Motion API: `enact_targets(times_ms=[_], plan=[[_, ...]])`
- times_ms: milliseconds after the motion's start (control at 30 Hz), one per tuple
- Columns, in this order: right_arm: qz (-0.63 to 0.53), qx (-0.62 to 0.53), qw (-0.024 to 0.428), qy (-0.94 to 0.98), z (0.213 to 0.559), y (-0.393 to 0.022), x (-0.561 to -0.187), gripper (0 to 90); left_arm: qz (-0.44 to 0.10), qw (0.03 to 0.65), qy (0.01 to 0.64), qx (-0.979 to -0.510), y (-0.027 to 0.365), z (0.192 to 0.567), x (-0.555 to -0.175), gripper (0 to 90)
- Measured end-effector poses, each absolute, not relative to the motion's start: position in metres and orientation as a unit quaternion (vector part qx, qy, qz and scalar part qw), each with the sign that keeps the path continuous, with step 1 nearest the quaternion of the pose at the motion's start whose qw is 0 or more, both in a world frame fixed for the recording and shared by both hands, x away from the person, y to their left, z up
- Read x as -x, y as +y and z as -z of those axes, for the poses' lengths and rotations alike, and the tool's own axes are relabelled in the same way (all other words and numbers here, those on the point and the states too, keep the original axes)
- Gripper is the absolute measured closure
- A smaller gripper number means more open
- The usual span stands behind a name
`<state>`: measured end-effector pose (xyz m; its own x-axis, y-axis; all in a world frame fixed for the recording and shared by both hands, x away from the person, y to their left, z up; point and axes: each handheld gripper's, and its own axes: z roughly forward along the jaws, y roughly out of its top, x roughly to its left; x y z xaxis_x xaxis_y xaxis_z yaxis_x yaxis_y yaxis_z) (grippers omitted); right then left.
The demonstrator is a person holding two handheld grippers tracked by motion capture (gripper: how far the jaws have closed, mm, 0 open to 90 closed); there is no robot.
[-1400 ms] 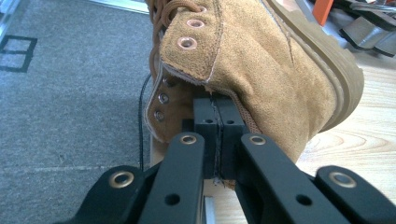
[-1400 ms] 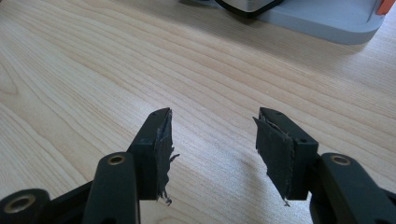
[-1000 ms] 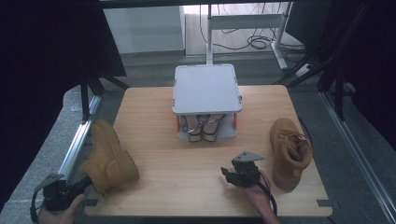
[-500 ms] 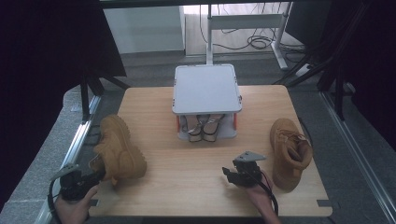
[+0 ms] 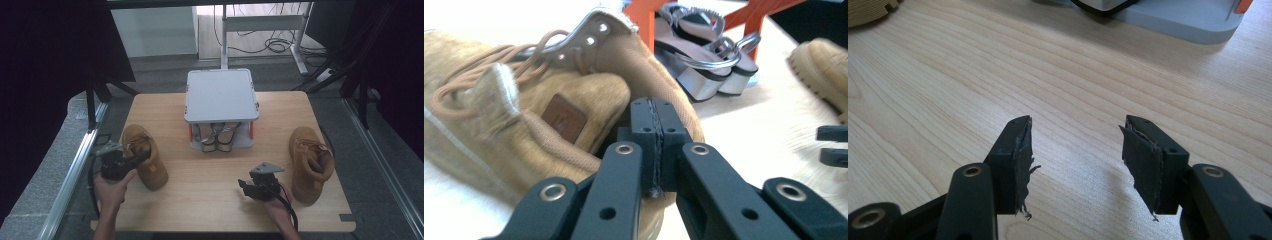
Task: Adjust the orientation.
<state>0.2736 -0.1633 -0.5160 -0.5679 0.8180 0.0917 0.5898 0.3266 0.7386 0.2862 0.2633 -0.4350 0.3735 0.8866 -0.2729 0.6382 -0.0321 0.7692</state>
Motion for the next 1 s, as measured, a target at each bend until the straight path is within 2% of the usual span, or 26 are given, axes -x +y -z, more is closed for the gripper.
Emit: enact_targets(times_ms=[233, 333, 433, 700, 1000], plan=[[-0.379, -0.438, 0.150, 0.801, 0.517, -0.163, -0.273, 45.8, -0.158, 0.446, 0.543, -0.694, 0.264, 0.433, -0.276, 89.6], [-0.381, -0.440, 0.151, 0.799, 0.516, -0.164, -0.273, 45.7, -0.134, 0.471, 0.524, -0.697, 0.265, 0.426, -0.267, 89.3], [-0.382, -0.441, 0.153, 0.798, 0.516, -0.164, -0.274, 45.6, -0.136, 0.470, 0.511, -0.707, 0.258, 0.425, -0.258, 89.2], [-0.379, -0.440, 0.152, 0.800, 0.517, -0.163, -0.274, 45.5, -0.136, 0.464, 0.500, -0.719, 0.227, 0.447, -0.248, 89.6], [-0.377, -0.442, 0.152, 0.800, 0.519, -0.163, -0.273, 45.6, -0.151, 0.429, 0.505, -0.734, 0.207, 0.473, -0.246, 89.8]])
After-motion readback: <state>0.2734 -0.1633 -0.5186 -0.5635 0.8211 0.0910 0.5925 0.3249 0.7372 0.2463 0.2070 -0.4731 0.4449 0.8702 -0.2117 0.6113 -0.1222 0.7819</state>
